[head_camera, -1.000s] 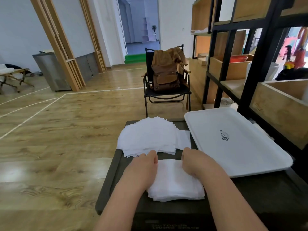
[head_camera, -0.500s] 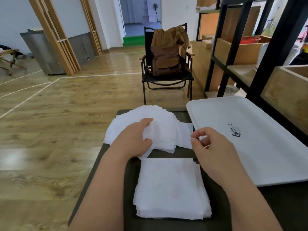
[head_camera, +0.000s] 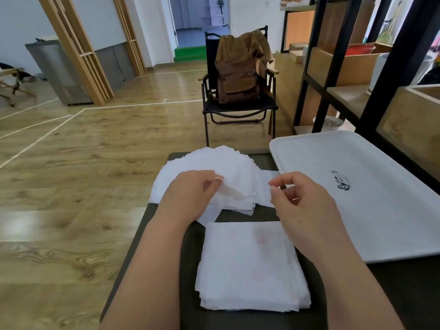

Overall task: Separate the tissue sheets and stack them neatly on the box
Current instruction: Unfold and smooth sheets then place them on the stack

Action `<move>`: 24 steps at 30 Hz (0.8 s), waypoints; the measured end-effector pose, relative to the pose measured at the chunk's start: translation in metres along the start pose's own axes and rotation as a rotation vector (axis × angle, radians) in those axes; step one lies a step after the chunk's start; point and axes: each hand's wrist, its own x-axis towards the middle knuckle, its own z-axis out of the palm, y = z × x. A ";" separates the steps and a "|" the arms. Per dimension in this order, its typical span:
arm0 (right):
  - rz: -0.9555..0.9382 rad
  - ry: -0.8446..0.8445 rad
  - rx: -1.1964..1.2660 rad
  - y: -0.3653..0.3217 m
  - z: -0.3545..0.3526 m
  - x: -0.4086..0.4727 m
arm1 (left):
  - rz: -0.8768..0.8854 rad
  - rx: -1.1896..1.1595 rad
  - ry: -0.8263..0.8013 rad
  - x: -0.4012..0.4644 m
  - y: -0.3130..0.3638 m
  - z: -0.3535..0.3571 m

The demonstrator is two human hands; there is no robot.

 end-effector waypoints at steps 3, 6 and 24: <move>0.001 0.002 0.002 -0.003 -0.001 0.000 | 0.011 -0.082 0.200 -0.003 0.013 -0.012; 0.017 -0.030 0.049 -0.006 -0.002 0.000 | -0.180 -0.472 0.309 -0.010 0.030 -0.035; -0.107 -0.232 0.342 -0.032 -0.004 -0.015 | -0.197 -0.914 0.163 -0.073 0.040 -0.052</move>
